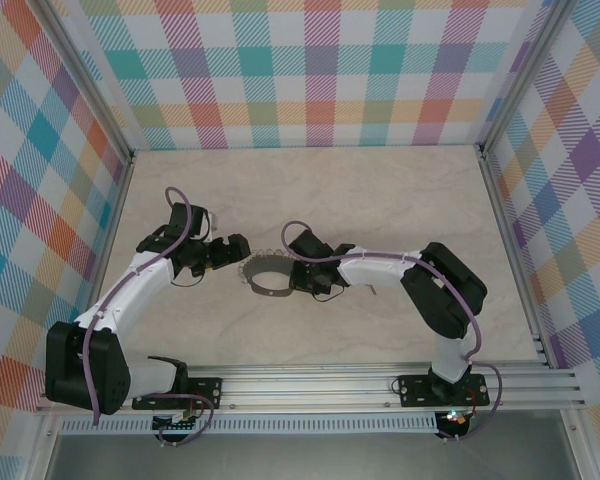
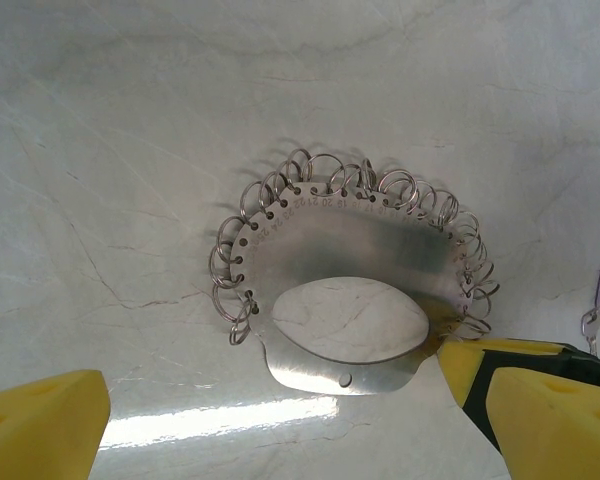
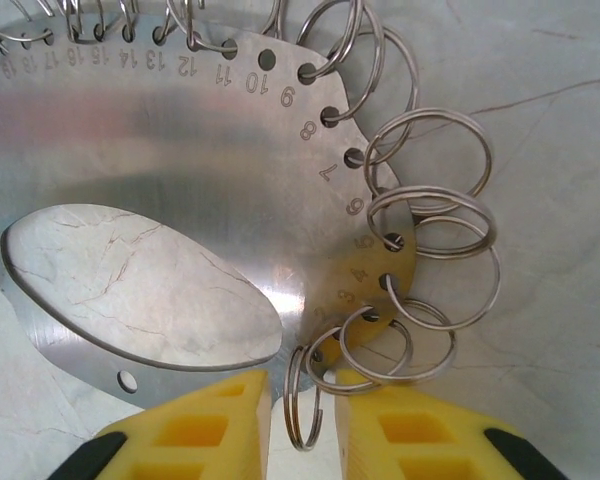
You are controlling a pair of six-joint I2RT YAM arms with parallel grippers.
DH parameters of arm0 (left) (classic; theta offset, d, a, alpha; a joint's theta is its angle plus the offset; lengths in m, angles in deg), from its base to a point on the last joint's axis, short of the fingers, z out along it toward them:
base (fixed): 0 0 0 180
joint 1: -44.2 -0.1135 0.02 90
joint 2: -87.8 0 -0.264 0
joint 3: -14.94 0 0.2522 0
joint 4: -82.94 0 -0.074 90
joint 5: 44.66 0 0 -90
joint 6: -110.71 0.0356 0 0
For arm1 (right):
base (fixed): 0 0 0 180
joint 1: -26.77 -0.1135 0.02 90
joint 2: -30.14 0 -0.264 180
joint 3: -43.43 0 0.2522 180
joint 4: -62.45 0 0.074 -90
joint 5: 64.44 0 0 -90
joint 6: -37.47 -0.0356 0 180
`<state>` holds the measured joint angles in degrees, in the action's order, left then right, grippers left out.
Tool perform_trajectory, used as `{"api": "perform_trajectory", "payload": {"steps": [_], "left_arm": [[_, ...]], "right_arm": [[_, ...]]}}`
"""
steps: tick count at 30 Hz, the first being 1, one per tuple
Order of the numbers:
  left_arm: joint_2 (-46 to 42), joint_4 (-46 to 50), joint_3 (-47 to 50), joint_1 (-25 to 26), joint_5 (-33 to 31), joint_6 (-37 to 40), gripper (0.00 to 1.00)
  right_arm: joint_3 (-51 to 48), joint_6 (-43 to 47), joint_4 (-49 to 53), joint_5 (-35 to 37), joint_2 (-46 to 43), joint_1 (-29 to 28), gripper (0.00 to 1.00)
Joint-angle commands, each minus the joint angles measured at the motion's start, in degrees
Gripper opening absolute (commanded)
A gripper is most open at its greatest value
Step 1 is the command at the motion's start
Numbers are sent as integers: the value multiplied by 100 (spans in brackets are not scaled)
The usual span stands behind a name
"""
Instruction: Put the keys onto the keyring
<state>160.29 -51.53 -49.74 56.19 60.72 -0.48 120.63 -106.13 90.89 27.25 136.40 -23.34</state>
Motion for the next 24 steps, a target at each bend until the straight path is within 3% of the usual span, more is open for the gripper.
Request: {"api": "perform_trajectory", "payload": {"steps": [1,7,19,24], "left_arm": [[27,94,-160,84,-47,45,97],[12,86,-145,84,-52,31,97],[27,61,-110,84,-104,10,97],[29,66,-154,84,-225,-75,97]], "right_arm": [[134,94,112,-48,51,51,19],[125,120,116,-97,55,58,18],[90,184,87,-169,89,82,0],[115,234,143,-189,81,89,0]]}}
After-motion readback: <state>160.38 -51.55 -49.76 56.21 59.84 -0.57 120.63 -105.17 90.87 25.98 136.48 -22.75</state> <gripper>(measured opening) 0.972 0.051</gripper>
